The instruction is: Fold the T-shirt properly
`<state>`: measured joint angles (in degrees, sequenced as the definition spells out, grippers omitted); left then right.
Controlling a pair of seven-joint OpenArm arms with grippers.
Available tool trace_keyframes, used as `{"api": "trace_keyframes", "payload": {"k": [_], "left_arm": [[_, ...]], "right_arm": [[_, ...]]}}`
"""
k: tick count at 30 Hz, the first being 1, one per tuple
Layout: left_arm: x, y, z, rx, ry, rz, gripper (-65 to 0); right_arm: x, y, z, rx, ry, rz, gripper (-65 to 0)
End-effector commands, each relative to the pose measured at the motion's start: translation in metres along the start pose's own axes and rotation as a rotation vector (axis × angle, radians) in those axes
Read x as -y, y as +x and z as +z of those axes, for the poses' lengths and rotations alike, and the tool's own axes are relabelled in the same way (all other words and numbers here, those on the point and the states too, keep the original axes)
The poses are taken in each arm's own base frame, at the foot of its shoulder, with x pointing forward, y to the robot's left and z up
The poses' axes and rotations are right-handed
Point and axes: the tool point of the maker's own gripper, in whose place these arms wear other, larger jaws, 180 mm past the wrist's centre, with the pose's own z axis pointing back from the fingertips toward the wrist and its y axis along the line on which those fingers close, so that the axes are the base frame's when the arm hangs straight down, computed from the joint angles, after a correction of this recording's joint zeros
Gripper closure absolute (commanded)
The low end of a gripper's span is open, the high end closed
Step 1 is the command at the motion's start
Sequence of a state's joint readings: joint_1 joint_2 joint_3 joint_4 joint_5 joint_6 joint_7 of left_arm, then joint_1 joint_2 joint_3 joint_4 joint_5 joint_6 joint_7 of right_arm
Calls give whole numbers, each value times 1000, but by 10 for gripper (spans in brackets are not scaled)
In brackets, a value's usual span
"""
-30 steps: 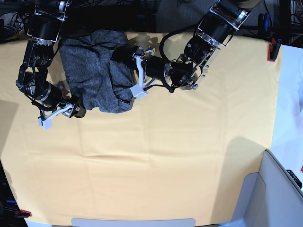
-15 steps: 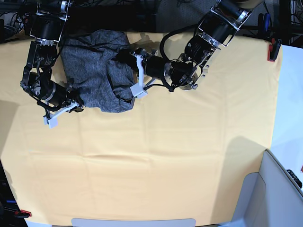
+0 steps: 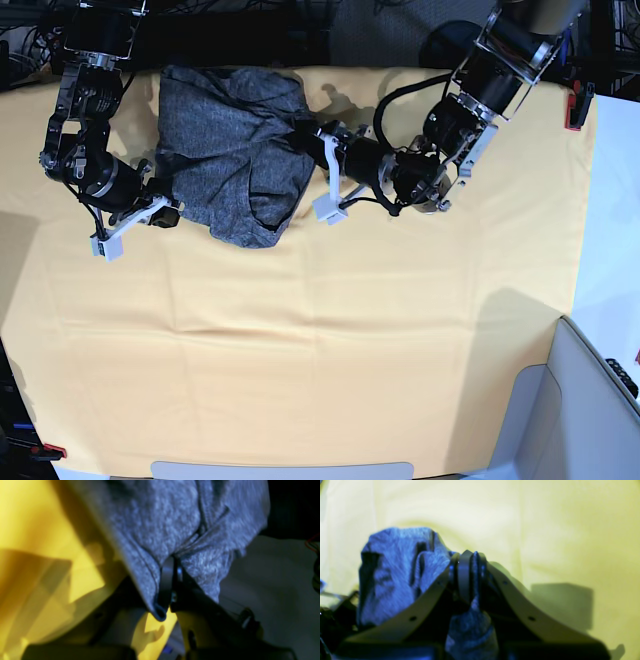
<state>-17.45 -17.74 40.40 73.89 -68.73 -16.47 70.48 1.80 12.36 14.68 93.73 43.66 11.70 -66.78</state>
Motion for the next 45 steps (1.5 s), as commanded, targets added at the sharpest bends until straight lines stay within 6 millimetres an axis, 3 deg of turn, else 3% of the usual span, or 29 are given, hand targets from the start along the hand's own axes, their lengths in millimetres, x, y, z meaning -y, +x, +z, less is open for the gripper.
{"api": "trace_keyframes", "payload": {"k": [1,6,12,18,22,34,39,45], "left_arm": [[-14,13,13,7,79,-26,-6],[-31,33,26,15,125,-13,-6],[-32,51,27,-28,199,-110,-6],[-41,68,20,-61,335,-208,-6],[-47,76,17,-83,419,-260,-6],[-47,98,12,-67,557,-381,-6],[-48,112,20,-32,580,-404,-6],[-47,121,27,-14,591,-410,-6]], "right_arm": [[-1,6,6,23,5,15,-2],[7,-22,8,-28,-12,-3,-2],[6,-47,10,-70,-14,-15,-2],[-18,-61,15,-66,29,-20,-2],[-23,-70,15,-76,38,-35,-2],[-73,-119,-1,-226,158,57,-2],[-77,-129,0,-253,167,62,-2],[-60,-131,6,-271,129,85,-2]]}}
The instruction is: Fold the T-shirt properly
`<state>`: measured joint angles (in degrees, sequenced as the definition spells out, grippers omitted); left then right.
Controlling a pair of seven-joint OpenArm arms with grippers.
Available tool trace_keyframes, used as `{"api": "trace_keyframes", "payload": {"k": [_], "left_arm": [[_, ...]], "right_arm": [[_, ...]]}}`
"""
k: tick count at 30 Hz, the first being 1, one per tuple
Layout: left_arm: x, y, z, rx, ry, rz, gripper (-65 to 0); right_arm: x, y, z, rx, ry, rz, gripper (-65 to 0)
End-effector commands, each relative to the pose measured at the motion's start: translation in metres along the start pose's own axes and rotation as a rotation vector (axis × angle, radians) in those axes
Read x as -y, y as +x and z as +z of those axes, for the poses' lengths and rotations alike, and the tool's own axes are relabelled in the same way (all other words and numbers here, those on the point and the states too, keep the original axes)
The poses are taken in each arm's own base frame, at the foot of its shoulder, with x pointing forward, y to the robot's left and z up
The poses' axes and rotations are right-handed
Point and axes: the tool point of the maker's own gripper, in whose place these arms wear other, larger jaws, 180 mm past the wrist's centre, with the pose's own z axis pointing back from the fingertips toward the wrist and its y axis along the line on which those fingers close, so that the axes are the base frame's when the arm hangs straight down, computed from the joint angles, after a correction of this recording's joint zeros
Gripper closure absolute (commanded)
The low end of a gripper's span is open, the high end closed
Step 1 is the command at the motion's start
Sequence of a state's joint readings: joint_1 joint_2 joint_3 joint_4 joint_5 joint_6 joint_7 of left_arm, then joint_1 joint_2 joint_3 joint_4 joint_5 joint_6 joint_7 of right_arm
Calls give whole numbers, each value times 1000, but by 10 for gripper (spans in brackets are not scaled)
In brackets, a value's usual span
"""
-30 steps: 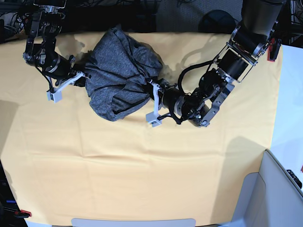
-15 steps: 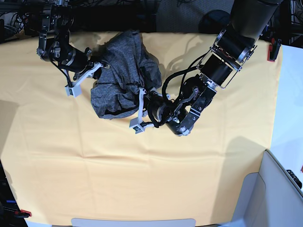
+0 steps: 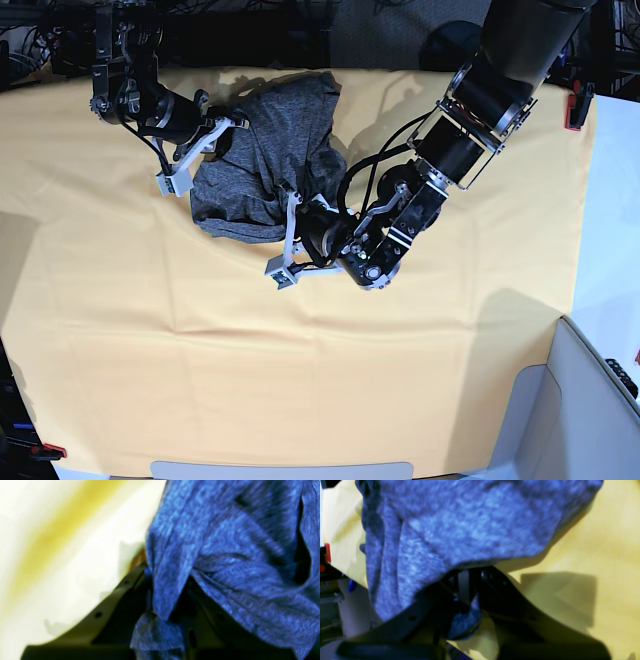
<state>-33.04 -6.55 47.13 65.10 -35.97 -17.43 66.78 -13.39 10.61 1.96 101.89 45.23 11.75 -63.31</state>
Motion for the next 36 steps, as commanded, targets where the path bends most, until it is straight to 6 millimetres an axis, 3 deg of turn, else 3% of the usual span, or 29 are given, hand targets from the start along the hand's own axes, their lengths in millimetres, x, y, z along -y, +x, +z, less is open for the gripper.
{"api": "trace_keyframes", "payload": {"k": [1,9,20,22,27,30,36], "left_arm": [[-30,9,13,10,115,-8,-6],[-48,16,24,40,154,-6,-6],[-40,10,18,36,135,-5,-30],[-39,12,19,41,132,-5,-80],[-32,22,31,97,135,-46,-262],[-36,32,48,163,143,-15,-284],[-55,56,93,308,176,57,-284]], "right_arm": [[4,-16,3,-74,-17,14,-2],[9,-33,6,-109,-29,-1,-2],[19,-26,10,-101,-52,22,-9],[17,-23,12,-92,-52,33,-47],[6,-9,19,-50,-40,74,-241],[6,-3,26,-37,-50,109,-317],[10,20,40,-3,-81,195,-323]]}}
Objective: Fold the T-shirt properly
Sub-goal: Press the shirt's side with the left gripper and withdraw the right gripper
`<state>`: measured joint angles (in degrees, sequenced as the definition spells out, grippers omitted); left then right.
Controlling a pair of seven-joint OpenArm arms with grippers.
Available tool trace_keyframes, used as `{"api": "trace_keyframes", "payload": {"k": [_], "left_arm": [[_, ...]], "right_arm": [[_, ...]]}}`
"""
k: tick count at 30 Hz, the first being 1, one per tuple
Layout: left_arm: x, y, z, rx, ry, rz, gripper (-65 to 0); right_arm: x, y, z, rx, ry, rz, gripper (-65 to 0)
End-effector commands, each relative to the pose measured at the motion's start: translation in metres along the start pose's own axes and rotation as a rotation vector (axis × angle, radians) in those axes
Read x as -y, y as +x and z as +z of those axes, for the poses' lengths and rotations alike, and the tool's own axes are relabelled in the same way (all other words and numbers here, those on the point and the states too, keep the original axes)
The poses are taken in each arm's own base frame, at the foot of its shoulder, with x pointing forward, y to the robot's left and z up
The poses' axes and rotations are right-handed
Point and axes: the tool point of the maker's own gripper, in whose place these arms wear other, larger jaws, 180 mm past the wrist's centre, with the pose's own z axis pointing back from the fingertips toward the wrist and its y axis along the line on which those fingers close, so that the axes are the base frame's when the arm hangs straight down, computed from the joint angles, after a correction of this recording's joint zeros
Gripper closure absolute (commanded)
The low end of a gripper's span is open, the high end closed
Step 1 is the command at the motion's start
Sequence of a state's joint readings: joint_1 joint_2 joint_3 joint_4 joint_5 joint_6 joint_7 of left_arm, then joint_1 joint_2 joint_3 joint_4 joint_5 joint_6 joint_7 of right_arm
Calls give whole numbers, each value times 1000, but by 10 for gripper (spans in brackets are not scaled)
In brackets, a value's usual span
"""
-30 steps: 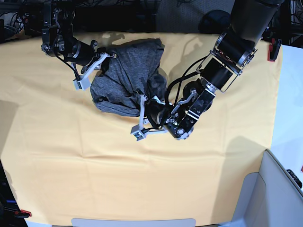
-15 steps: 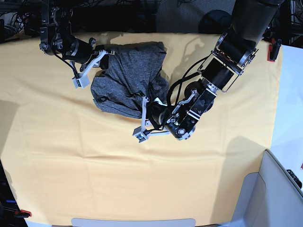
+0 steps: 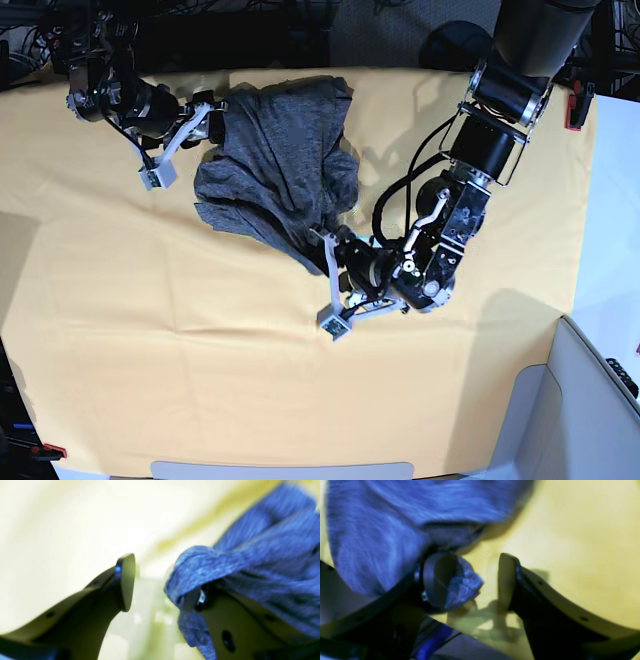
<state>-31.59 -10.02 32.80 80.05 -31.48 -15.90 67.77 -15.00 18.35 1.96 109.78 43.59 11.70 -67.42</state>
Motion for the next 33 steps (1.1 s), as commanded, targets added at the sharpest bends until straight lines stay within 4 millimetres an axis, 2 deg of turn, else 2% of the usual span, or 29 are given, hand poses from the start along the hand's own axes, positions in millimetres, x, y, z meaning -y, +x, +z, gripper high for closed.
{"api": "trace_keyframes", "payload": {"k": [1,6,15,20,24,29,33], "left_arm": [[-5,19,13,68,14,-1,-284],[-9,26,32,146,27,31,-284],[-1,5,23,100,8,44,-284],[14,-13,16,-7,-13,-4,-284],[17,-24,12,-51,-12,-41,-286],[7,-34,16,-90,6,-46,-311],[12,-42,18,-130,-37,-191,-334]], "right_arm": [[-3,15,6,44,9,26,-323],[3,23,9,56,-7,48,-323],[2,33,9,73,-8,62,-323],[10,35,14,66,-30,83,-323],[21,40,20,63,-59,112,-323],[30,44,26,68,-86,124,-323],[36,47,30,79,-104,115,-323]]}}
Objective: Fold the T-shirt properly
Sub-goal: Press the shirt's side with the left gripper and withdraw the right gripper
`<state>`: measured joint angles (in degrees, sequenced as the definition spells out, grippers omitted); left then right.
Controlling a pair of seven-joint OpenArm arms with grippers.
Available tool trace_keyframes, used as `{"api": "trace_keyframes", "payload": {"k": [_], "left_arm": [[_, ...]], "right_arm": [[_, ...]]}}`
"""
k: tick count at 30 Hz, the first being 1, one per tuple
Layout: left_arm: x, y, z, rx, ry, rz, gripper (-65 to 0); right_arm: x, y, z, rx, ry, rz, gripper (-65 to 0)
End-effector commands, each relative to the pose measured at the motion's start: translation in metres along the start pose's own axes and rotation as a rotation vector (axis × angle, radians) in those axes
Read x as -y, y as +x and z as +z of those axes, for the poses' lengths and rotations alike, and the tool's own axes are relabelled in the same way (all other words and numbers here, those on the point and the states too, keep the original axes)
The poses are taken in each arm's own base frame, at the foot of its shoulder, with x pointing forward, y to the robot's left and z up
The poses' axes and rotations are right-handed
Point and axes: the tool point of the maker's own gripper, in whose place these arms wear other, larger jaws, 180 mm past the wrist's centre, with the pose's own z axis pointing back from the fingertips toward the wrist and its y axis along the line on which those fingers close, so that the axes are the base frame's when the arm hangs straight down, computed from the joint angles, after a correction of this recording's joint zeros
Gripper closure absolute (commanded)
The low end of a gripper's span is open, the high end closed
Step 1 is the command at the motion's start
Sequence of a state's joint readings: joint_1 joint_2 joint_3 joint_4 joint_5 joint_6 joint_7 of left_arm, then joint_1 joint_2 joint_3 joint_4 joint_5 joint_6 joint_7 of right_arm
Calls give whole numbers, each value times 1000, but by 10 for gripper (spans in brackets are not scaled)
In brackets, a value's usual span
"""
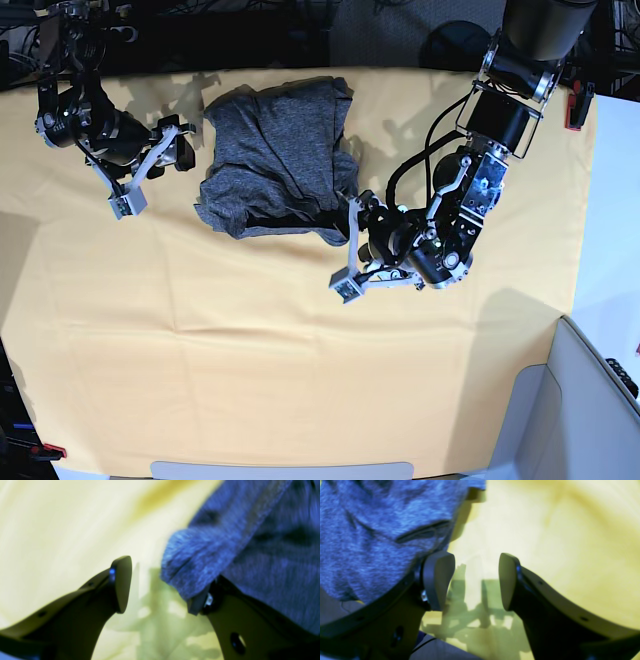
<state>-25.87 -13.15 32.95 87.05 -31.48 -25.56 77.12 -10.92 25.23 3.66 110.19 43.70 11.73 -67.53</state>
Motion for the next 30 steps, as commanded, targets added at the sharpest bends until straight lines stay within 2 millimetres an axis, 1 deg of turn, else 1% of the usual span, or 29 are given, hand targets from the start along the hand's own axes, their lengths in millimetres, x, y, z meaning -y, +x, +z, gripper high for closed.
{"api": "trace_keyframes", "payload": {"k": [1,4,7,15,18,23,25,27,28,29,30], "left_arm": [[-6,13,10,29,15,-45,-334],[-4,11,12,18,-1,-137,-334],[-8,8,14,15,3,-139,-333],[-11,12,16,10,9,-142,-333],[-13,20,19,17,18,-167,-333],[8,33,12,-41,13,-345,-333],[16,33,8,-75,13,-416,-332],[17,21,4,-128,17,-468,-319],[22,16,1,-154,11,-505,-313],[29,15,-2,-160,3,-550,-308],[30,11,-4,-173,2,-582,-303]], "right_arm": [[2,11,6,36,-4,14,-323],[3,11,6,37,-6,15,-323],[3,11,6,37,-6,15,-323],[2,11,6,36,-5,15,-323],[2,10,6,34,-3,15,-323],[4,9,7,23,-9,30,-323],[5,9,8,22,-11,32,-323],[6,9,8,23,-13,34,-323],[5,10,8,24,-11,33,-323],[5,9,8,22,-11,33,-323],[5,9,8,22,-11,33,-323]]}}
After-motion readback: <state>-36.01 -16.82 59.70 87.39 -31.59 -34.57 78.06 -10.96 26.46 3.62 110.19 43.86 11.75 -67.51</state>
